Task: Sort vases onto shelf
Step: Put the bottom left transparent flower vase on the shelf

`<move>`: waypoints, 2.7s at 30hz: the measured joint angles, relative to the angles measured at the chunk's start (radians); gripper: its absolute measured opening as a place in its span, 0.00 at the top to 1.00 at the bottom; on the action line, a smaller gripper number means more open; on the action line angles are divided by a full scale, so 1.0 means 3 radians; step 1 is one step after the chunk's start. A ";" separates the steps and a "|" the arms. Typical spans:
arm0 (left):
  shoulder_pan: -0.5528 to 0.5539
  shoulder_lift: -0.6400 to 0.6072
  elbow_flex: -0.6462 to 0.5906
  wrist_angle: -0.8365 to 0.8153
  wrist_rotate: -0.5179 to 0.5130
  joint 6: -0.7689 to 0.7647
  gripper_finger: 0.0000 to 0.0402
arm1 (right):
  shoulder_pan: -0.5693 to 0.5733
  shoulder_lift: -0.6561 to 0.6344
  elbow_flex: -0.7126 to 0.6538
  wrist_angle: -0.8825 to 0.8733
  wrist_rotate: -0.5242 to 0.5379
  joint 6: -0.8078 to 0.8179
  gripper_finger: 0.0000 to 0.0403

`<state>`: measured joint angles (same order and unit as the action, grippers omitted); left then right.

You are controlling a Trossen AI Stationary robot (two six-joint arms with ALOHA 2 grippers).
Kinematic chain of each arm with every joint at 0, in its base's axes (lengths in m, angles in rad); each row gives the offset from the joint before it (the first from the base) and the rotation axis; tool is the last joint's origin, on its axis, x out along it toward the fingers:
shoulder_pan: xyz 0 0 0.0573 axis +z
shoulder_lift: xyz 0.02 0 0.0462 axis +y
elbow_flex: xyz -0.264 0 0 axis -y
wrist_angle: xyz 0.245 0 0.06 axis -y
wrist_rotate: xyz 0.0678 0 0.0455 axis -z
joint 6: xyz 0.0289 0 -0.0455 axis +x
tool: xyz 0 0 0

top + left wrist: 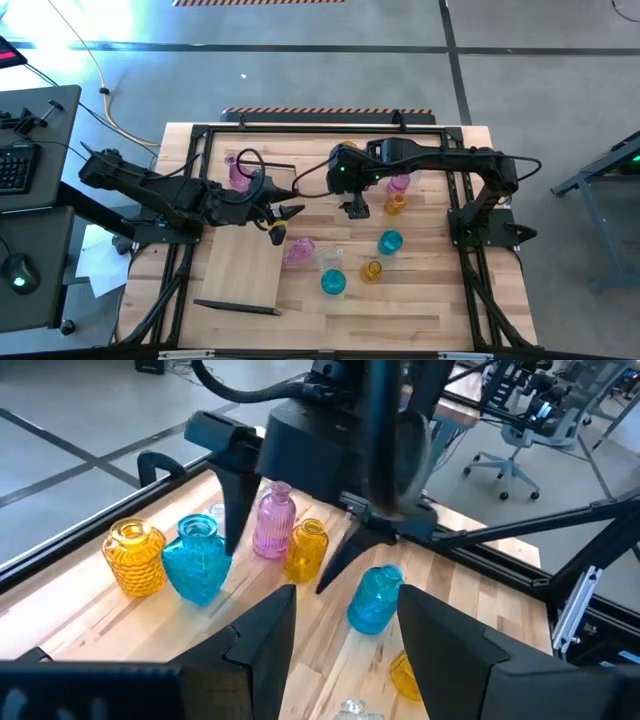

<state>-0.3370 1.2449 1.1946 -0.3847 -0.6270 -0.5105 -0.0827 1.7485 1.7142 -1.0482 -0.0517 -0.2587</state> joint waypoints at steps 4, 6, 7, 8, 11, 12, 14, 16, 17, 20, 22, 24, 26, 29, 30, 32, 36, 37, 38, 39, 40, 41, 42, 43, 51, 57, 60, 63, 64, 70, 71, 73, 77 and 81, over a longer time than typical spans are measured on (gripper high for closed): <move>0.0000 0.0000 0.0000 -0.0010 -0.0052 0.0058 0.58 | 0.0056 0.0023 -0.0074 0.0061 -0.0006 -0.0068 0.09; 0.0001 0.0001 0.0001 -0.0022 -0.0058 0.0058 0.58 | 0.0093 0.0023 -0.0235 0.0146 -0.0014 -0.0142 0.09; 0.0001 0.0001 0.0000 -0.0036 -0.0060 0.0059 0.58 | 0.0112 0.0023 -0.0332 0.0209 -0.0031 -0.0172 0.09; 0.0000 0.0002 0.0000 -0.0045 -0.0067 0.0059 0.58 | 0.0133 0.0023 -0.0439 0.0240 -0.0049 -0.0178 0.09; 0.0001 0.0000 0.0000 -0.0041 -0.0111 0.0049 0.58 | 0.0198 0.0033 -0.0814 0.0297 -0.0121 -0.0187 0.09; 0.0001 0.0001 0.0000 -0.0043 -0.0111 0.0047 0.58 | 0.0225 0.0036 -0.0930 0.0360 -0.0127 -0.0189 0.09; 0.0003 0.0002 0.0000 -0.0049 -0.0111 -0.0008 0.58 | 0.0268 0.0034 -0.1115 0.0468 -0.0136 -0.0187 0.09; 0.0003 0.0047 0.0004 -0.0051 -0.0109 -0.0102 0.58 | 0.0311 0.0035 -0.1254 0.0559 -0.0185 -0.0187 0.09; 0.0003 0.0073 0.0004 -0.0080 -0.0091 -0.0134 0.58 | 0.0331 0.0034 -0.1304 0.0582 -0.0218 -0.0183 0.09; 0.0001 0.0205 0.0001 -0.0214 -0.0013 -0.0333 0.58 | 0.0394 0.0034 -0.1460 0.0768 -0.0399 -0.0074 0.09; 0.0001 0.0302 -0.0001 -0.0316 0.0028 -0.0439 0.58 | 0.0426 0.0033 -0.1513 0.0841 -0.0480 0.0023 0.09; 0.0001 0.0408 -0.0002 -0.0289 0.0063 -0.0493 0.58 | 0.0448 0.0032 -0.1544 0.0995 -0.0481 0.0050 0.09; 0.0001 0.0493 -0.0002 -0.0297 0.0118 -0.0555 0.58 | 0.0453 0.0032 -0.1555 0.1047 -0.0476 0.0088 0.09; 0.0008 0.0593 -0.0002 -0.0280 0.0272 -0.0609 0.58 | 0.0443 0.0032 -0.1555 0.1060 -0.0465 0.0137 0.09; 0.0010 0.0617 -0.0003 -0.0278 0.0314 -0.0641 0.58 | 0.0433 0.0032 -0.1555 0.1049 -0.0444 0.0159 0.09; 0.0002 0.0640 -0.0003 -0.0268 0.0364 -0.0714 0.58 | 0.0413 0.0020 -0.1555 0.1014 -0.0384 0.0212 0.09; -0.0032 0.0640 -0.0001 -0.0271 0.0370 -0.0738 0.58 | 0.0351 0.0000 -0.1555 0.1034 -0.0320 0.0312 0.09; -0.0034 0.0640 -0.0001 -0.0290 0.0371 -0.0741 0.58 | 0.0338 -0.0003 -0.1555 0.1040 -0.0301 0.0333 0.09; -0.0035 0.0641 -0.0001 -0.0310 0.0374 -0.0743 0.58 | 0.0332 -0.0003 -0.1555 0.1047 -0.0267 0.0342 0.09; -0.0040 0.0641 -0.0001 -0.0330 0.0393 -0.0762 0.58 | 0.0330 -0.0004 -0.1555 0.1047 -0.0211 0.0344 0.09; -0.0046 0.0640 -0.0001 -0.0370 0.0415 -0.0784 0.58 | 0.0328 -0.0004 -0.1555 0.1050 -0.0114 0.0343 0.09; -0.0052 0.0645 -0.0001 -0.0437 0.0436 -0.0815 0.58 | 0.0328 -0.0004 -0.1555 0.1053 -0.0024 0.0347 0.09; -0.0059 0.0664 0.0000 -0.0505 0.0449 -0.0837 0.58 | 0.0328 -0.0004 -0.1555 0.1053 0.0020 0.0351 0.09; -0.0060 0.0686 0.0000 -0.0567 0.0477 -0.0867 0.58 | 0.0328 -0.0004 -0.1555 0.1053 0.0034 0.0389 0.09; -0.0066 0.0955 0.0001 -0.0713 0.0949 -0.0808 0.58 | 0.0329 -0.0005 -0.1555 0.1172 -0.0339 0.0601 0.09; -0.0067 0.1182 0.0001 -0.0715 0.1042 -0.0783 0.58 | 0.0328 -0.0005 -0.1556 0.1184 -0.0507 0.0601 0.09; -0.0067 0.1273 0.0001 -0.0694 0.1094 -0.0717 0.58 | 0.0329 -0.0005 -0.1556 0.1188 -0.0751 0.0659 0.09; -0.0067 0.1312 0.0004 -0.0635 0.1154 -0.0697 0.58 | 0.0350 -0.0005 -0.1556 0.1193 -0.0803 0.0653 0.09; -0.0067 0.1315 0.0004 -0.0617 0.1163 -0.0699 0.58 | 0.0350 -0.0005 -0.1556 0.1193 -0.0803 0.0642 0.09; -0.0071 0.1166 -0.0003 -0.0529 0.1030 -0.0727 0.58 | 0.0350 -0.0006 -0.1556 0.1227 -0.0862 0.0633 0.09; -0.0069 0.1122 -0.0001 -0.0495 0.0963 -0.0727 0.58 | 0.0347 -0.0006 -0.1556 0.1228 -0.0883 0.0634 0.09; -0.0065 0.1022 -0.0001 -0.0452 0.0814 -0.0705 0.58 | 0.0349 -0.0006 -0.1556 0.1265 -0.0921 0.0634 0.09; -0.0062 0.0761 -0.0001 -0.0389 0.0479 -0.0674 0.58 | 0.0353 0.0017 -0.1555 0.1345 -0.0999 0.0637 0.09; -0.0065 0.0452 -0.0001 -0.0402 0.0231 -0.0609 0.58 | 0.0412 0.0113 -0.1555 0.1386 -0.1003 0.0667 0.09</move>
<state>-0.3565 1.3805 1.1942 -0.5052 -0.5577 -0.6932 0.0409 1.7823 1.2476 -0.6325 -0.3525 -0.0586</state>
